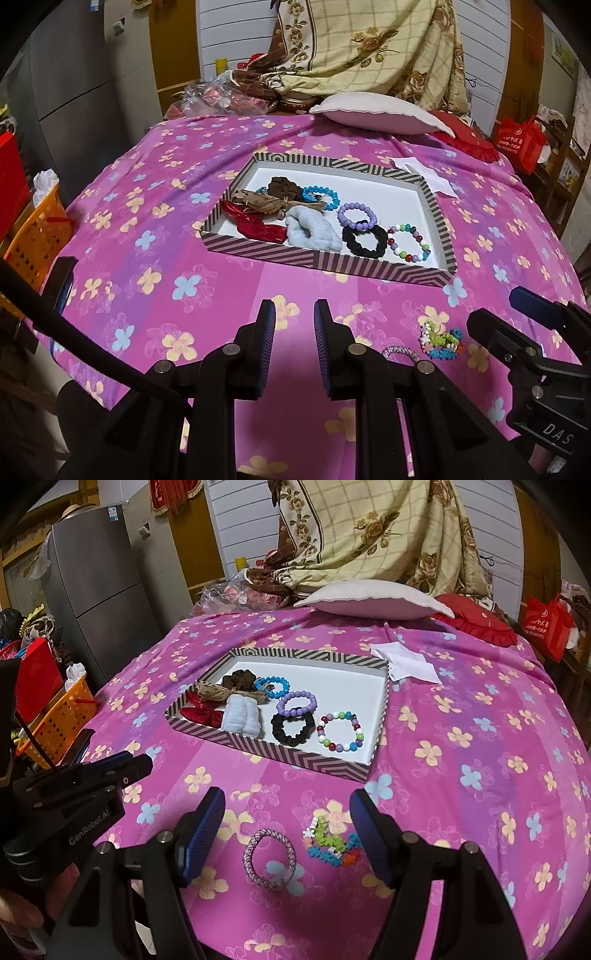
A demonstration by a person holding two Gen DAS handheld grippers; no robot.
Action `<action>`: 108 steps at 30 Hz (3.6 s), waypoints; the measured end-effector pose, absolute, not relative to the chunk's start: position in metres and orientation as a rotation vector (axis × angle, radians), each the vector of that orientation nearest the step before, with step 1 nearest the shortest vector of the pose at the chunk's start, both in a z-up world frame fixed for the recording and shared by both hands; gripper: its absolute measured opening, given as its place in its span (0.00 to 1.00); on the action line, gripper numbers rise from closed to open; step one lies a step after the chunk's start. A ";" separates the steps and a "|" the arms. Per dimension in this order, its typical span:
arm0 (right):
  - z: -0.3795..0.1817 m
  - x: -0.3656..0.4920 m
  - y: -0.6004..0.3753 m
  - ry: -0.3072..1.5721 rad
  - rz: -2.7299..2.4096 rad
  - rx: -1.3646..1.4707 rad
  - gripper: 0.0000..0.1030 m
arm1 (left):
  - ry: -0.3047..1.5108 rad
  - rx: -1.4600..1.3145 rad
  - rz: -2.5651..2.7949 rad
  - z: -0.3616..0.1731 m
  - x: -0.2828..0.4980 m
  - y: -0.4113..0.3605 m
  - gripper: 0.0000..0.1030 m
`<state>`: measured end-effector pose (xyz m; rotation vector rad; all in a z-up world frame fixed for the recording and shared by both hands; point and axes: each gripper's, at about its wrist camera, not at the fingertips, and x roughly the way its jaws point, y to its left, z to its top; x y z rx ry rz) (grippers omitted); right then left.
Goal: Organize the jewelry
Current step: 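Withdraw both tools from the tray over the last two bracelets, then grasp the pink sparkly bracelet with the left tool while the right grasps the green flower bracelet, then carry both bracelets into the tray box and open both tools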
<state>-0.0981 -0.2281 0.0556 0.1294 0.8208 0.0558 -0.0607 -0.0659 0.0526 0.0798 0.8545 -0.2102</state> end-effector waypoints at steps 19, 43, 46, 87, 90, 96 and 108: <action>0.034 -0.098 -0.271 0.879 -0.025 0.156 0.72 | 0.978 0.025 -0.329 0.028 -0.061 -0.071 0.45; -0.037 -0.076 -0.274 1.026 0.062 0.050 0.64 | 1.140 0.190 -0.428 -0.038 -0.051 -0.135 0.47; -0.043 -0.076 -0.278 1.017 0.063 0.061 0.50 | 1.116 0.220 -0.425 -0.039 -0.053 -0.139 0.46; 0.078 0.015 -0.279 0.805 0.109 -0.005 0.11 | 0.964 0.143 -0.320 0.052 0.072 -0.109 0.27; 0.072 0.034 -0.279 0.821 0.125 0.007 0.11 | 0.963 0.157 -0.307 0.051 0.086 -0.116 0.27; 0.053 0.072 -0.277 0.869 0.141 -0.001 0.11 | 0.975 0.192 -0.287 0.042 0.115 -0.132 0.27; 0.010 0.142 -0.325 0.922 0.044 0.088 0.11 | 1.028 0.214 -0.277 0.014 0.175 -0.176 0.27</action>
